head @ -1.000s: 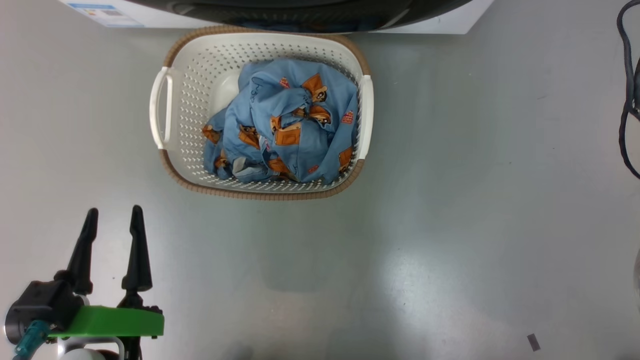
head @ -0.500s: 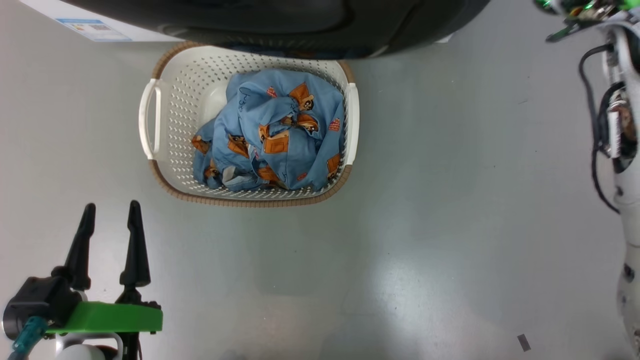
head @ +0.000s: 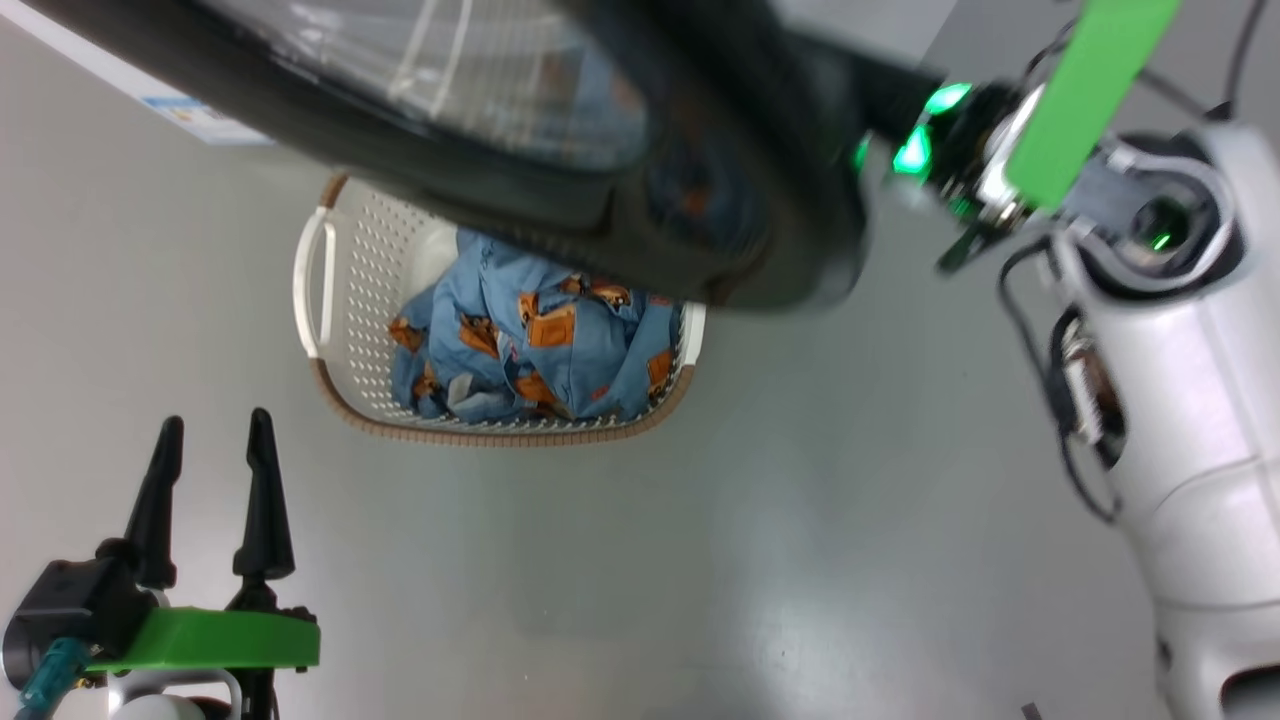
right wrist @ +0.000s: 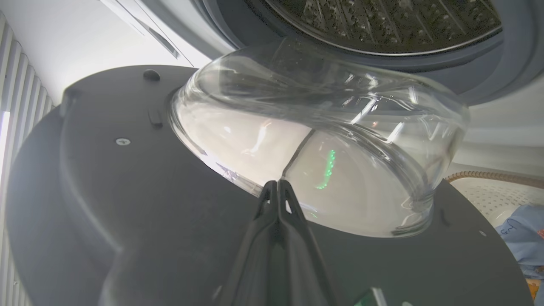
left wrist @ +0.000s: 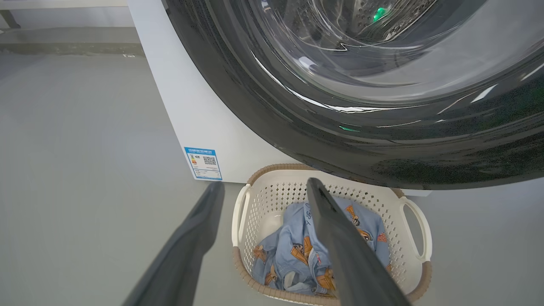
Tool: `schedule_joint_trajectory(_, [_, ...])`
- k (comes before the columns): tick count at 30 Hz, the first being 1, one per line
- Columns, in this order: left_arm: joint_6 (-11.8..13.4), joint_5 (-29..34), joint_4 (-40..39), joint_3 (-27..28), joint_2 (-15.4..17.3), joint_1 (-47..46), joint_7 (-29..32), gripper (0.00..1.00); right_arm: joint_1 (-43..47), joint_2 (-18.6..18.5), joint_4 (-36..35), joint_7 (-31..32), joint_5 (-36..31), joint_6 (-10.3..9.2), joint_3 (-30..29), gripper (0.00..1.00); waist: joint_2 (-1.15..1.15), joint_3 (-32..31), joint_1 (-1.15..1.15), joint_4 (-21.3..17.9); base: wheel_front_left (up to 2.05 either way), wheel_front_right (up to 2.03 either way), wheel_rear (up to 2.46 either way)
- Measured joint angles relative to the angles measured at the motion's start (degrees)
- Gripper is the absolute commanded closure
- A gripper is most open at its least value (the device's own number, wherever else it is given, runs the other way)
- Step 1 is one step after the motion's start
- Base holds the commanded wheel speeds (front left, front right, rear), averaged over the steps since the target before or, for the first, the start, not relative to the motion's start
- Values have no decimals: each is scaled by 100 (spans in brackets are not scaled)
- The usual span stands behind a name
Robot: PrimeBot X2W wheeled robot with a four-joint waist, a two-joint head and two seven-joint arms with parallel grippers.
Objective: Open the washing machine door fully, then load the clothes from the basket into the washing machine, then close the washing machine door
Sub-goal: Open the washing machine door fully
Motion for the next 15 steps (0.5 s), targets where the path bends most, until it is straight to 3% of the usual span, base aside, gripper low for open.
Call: schedule_joint_trajectory(15, [0,-1,162,26,-144,425,-1,0,1261,489,-485,511,107,0,1062,100,0,-939,0,33,0,0,0])
